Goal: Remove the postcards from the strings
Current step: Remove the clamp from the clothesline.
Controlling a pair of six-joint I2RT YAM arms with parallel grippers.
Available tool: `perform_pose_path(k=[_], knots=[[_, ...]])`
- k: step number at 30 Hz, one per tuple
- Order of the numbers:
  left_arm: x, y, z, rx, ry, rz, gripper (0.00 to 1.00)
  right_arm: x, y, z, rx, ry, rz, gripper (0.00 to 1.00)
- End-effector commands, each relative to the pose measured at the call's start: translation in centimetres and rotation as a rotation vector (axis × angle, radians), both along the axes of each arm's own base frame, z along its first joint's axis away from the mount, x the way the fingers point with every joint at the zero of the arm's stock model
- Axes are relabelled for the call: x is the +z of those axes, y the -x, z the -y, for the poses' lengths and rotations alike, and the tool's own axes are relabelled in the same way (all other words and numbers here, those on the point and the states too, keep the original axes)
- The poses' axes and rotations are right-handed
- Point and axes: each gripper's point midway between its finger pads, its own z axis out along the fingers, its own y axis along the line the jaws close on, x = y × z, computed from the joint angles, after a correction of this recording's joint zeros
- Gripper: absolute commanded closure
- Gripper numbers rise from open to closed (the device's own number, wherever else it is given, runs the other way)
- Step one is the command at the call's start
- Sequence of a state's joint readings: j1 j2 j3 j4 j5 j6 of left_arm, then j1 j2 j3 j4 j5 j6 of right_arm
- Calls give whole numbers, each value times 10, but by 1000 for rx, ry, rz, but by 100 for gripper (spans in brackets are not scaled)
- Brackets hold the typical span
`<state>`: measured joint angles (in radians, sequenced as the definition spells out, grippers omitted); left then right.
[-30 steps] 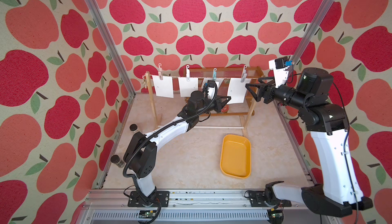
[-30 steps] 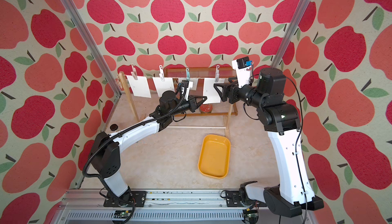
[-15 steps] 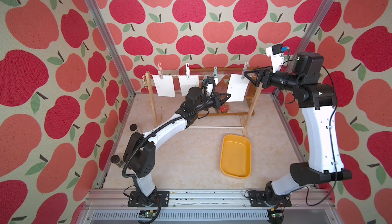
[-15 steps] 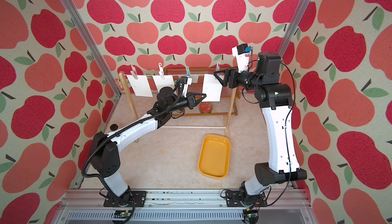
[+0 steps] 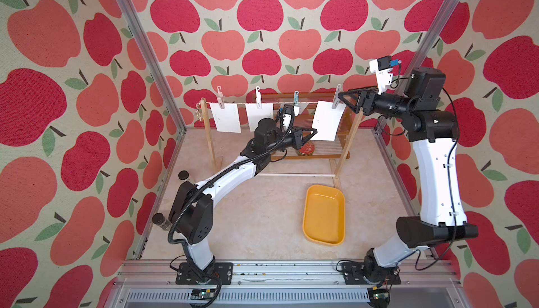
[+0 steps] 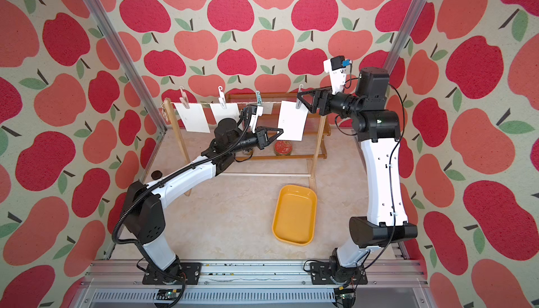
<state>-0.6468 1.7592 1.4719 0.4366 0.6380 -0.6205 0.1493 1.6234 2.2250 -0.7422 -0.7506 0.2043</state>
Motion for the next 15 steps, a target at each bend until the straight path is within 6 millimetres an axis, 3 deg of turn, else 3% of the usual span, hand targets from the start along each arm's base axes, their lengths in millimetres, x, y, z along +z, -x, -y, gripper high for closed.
perform_pose_path(k=[1, 11, 15], knots=[[21, 1, -2, -19, 40, 23, 100, -1, -1, -10, 89, -21, 17, 30], [21, 0, -2, -26, 43, 20, 100, -5, -21, -14, 100, -41, 40, 28], [20, 0, -2, -27, 43, 16, 100, -6, -21, -21, 155, -59, 38, 30]])
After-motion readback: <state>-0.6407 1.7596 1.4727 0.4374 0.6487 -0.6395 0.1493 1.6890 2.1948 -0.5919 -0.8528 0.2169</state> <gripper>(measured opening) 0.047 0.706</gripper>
